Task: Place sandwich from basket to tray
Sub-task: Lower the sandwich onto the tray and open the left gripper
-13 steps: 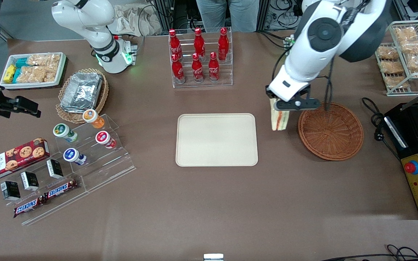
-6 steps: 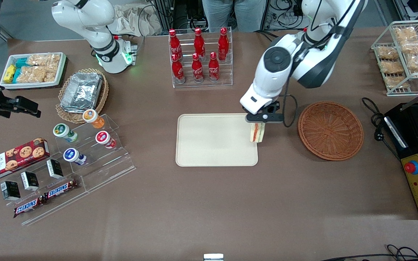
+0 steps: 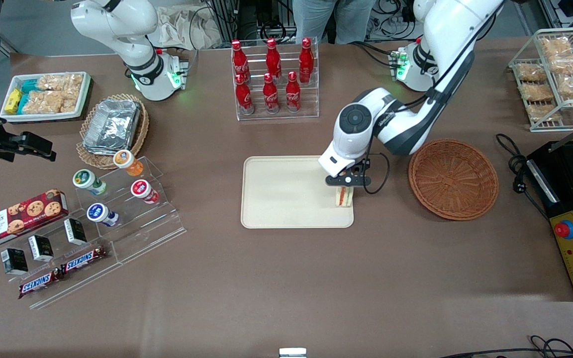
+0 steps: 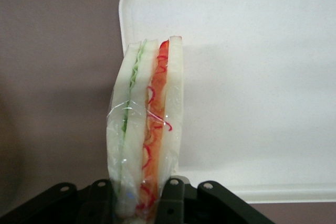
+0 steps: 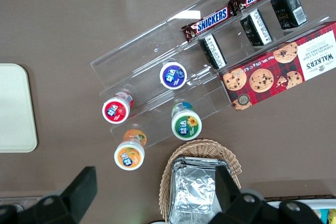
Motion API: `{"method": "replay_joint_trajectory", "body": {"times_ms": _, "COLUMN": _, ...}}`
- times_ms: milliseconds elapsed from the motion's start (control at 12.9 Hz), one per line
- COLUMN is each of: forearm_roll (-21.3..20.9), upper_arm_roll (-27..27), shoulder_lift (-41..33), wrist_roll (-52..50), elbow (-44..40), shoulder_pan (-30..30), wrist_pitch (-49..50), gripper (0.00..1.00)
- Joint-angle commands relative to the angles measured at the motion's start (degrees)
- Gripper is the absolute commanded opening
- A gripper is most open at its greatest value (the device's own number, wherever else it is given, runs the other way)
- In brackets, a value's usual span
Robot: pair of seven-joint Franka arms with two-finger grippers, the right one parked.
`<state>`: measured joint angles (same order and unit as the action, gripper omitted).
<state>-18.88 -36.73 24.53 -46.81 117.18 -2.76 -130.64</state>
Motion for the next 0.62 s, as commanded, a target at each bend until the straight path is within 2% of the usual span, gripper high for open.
{"method": "replay_joint_trajectory", "body": {"times_ms": 0, "forearm_roll": -1.6, "upper_arm_roll": -0.3, "shoulder_lift": 1.6, "wrist_roll": -2.5, "elbow": -0.7, "shoulder_pan": -0.1, "wrist_pitch": -1.8, "gripper": 0.0}}
{"method": "replay_joint_trajectory", "body": {"times_ms": 387, "forearm_roll": -1.7, "upper_arm_roll": -0.2, "shoulder_lift": 3.3, "wrist_roll": -3.5, "elbow": -0.6, "shoulder_pan": -0.2, "wrist_pitch": -2.1, "gripper": 0.0}}
{"method": "replay_joint_trajectory", "body": {"times_ms": 465, "forearm_roll": -1.7, "upper_arm_roll": -0.2, "shoulder_lift": 3.3, "wrist_roll": -3.8, "elbow": -0.6, "shoulder_pan": -0.2, "wrist_pitch": -2.1, "gripper": 0.17}}
{"method": "replay_joint_trajectory", "body": {"times_ms": 542, "forearm_roll": -1.8, "upper_arm_roll": -0.2, "shoulder_lift": 3.3, "wrist_roll": -3.8, "elbow": -0.6, "shoulder_pan": -0.2, "wrist_pitch": -2.1, "gripper": 0.99}}
